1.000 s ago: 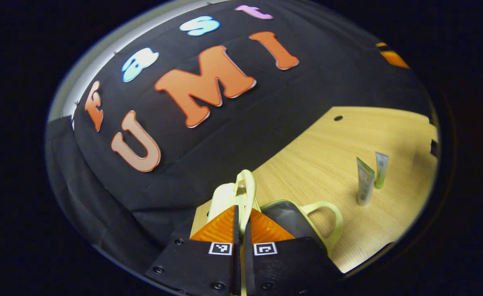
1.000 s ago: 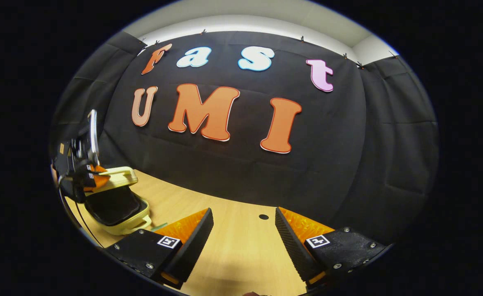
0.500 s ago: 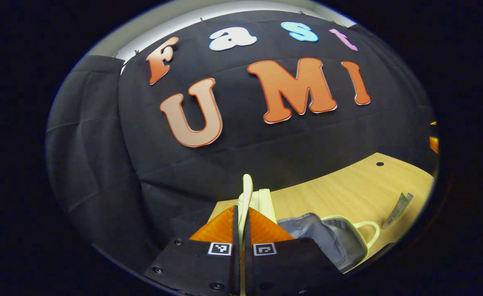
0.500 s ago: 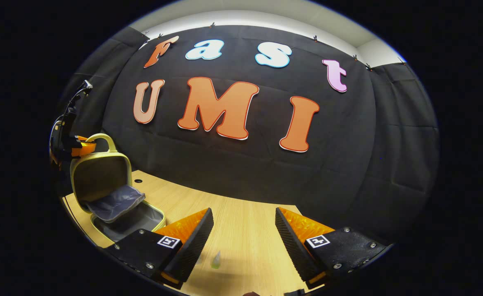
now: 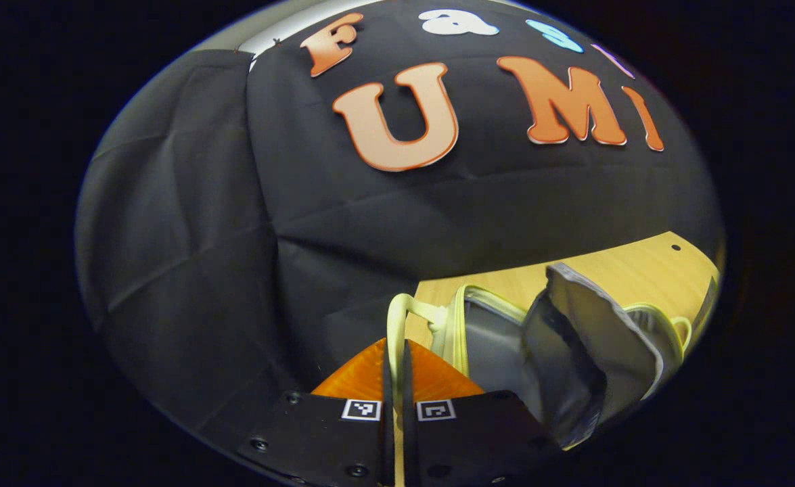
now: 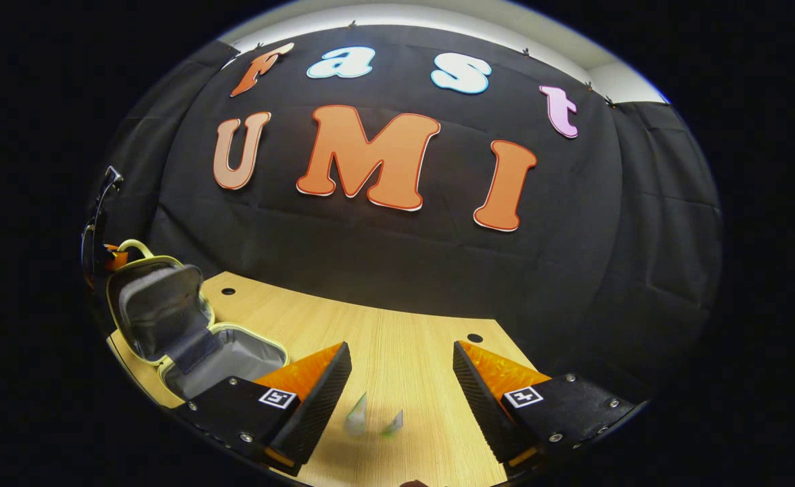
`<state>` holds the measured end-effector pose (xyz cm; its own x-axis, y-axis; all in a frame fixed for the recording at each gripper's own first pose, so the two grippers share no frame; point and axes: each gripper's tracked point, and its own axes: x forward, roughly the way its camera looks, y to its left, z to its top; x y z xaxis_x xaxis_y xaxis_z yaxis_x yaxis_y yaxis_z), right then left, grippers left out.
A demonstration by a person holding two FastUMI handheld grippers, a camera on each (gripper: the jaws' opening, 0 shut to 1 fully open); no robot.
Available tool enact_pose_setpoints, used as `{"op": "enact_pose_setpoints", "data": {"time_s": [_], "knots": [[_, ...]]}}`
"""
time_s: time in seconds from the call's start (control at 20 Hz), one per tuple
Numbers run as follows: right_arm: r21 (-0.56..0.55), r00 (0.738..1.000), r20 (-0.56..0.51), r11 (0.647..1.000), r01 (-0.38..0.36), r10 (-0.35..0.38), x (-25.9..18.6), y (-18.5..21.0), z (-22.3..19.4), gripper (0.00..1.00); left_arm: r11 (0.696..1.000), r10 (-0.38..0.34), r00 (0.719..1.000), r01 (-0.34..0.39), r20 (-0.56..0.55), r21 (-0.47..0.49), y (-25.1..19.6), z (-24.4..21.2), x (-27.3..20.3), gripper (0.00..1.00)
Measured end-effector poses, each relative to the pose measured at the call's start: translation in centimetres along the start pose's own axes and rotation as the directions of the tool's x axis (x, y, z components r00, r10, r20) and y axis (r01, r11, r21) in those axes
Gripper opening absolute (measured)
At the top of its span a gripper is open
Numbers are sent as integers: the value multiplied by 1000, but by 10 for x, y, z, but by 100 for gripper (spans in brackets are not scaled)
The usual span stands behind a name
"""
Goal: First open the suitcase, pack the skin care products into it, and then close the suitcase.
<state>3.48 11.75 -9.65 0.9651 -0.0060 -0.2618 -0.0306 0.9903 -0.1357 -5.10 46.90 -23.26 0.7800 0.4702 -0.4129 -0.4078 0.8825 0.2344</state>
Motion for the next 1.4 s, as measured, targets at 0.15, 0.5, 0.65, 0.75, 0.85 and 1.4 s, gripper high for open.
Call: {"op": "enact_pose_setpoints", "data": {"time_s": [0.15, 0.5, 0.65, 0.75, 0.85, 1.4], "knots": [[3, 999, -33, 1000, 3, -3, 4, 7, -9, 96, 999, 47, 993, -49, -104, -12, 24, -53, 30, 8], [2, 996, -87, 1000, -14, 14, 5, -5, -39, 96, 995, 101, 988, -102, -118, -1, 4, -72, 18, 47], [-8, 994, -104, 1000, -30, 29, 7, -19, -58, 96, 999, 32, 999, -32, -21, 1, -51, -31, -16, 57], [-10, 991, -125, 999, -51, 50, 8, -28, -72, 96, 999, -50, 998, 51, 43, -1, -112, -5, -44, 74], [-11, 989, -132, 997, -74, 72, 9, -35, -78, 96, 992, -126, 989, 125, 82, 16, -169, 16, -66, 85], [-25, 979, -116, 985, -172, 168, 5, -80, -88, 96, 869, -492, 862, 478, 123, 124, -416, 33, -171, 97]]}}
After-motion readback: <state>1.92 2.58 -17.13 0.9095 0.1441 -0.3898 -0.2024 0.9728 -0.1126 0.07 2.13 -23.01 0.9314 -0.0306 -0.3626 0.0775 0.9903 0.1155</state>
